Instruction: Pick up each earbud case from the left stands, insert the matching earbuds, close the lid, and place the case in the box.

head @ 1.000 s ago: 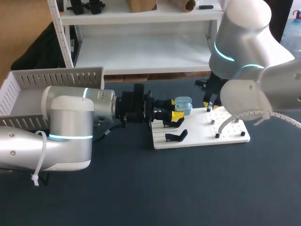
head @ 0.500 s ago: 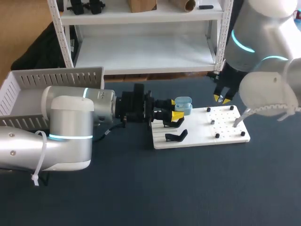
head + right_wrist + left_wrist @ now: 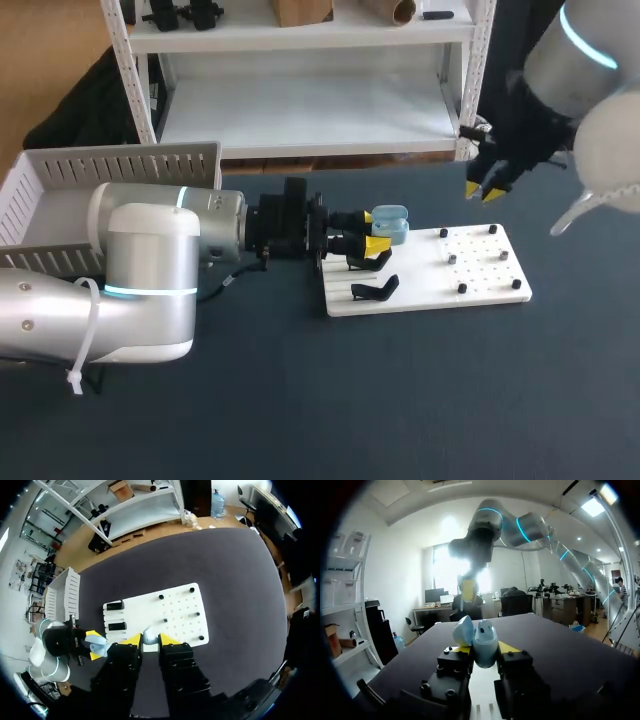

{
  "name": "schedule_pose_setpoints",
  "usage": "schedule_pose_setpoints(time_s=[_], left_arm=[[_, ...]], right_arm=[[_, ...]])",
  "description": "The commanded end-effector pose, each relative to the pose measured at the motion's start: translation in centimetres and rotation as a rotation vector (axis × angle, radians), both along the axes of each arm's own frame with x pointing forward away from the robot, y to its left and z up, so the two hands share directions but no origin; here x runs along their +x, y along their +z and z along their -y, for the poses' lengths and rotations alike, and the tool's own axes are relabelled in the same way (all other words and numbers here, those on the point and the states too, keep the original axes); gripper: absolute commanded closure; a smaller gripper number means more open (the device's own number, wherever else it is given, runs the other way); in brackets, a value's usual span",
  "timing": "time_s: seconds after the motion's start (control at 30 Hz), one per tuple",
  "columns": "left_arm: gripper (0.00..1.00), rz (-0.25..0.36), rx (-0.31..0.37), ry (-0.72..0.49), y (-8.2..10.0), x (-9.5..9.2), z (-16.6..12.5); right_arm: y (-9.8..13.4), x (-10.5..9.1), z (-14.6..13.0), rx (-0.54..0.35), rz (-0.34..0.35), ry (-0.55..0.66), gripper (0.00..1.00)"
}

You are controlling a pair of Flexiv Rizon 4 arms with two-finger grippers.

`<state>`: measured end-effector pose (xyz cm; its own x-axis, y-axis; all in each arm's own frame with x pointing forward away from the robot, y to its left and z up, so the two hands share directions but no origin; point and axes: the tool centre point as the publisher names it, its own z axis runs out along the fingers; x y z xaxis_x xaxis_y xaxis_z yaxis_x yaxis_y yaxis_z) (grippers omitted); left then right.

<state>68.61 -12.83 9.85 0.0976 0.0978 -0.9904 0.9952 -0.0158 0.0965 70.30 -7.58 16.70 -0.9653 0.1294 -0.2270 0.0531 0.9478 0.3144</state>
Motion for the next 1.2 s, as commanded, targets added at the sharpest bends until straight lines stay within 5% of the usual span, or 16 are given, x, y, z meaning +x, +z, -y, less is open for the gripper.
schedule_pose_setpoints(time_s=[0.03,0.53,1.2], left_arm=[[1.00,0.003,-0.002,0.006,-0.1,-0.2,0.0],[1.00,0.003,-0.002,0.006,-0.1,-0.2,0.0],[1.00,0.003,-0.002,0.006,-0.1,-0.2,0.0]], right_arm=[[3.6,-2.7,-0.6,-0.018,0.023,0.059,1.00],[4.0,-5.7,-7.7,-0.115,0.033,0.309,1.00],[3.7,-5.7,-9.4,-0.146,0.055,0.355,1.00]])
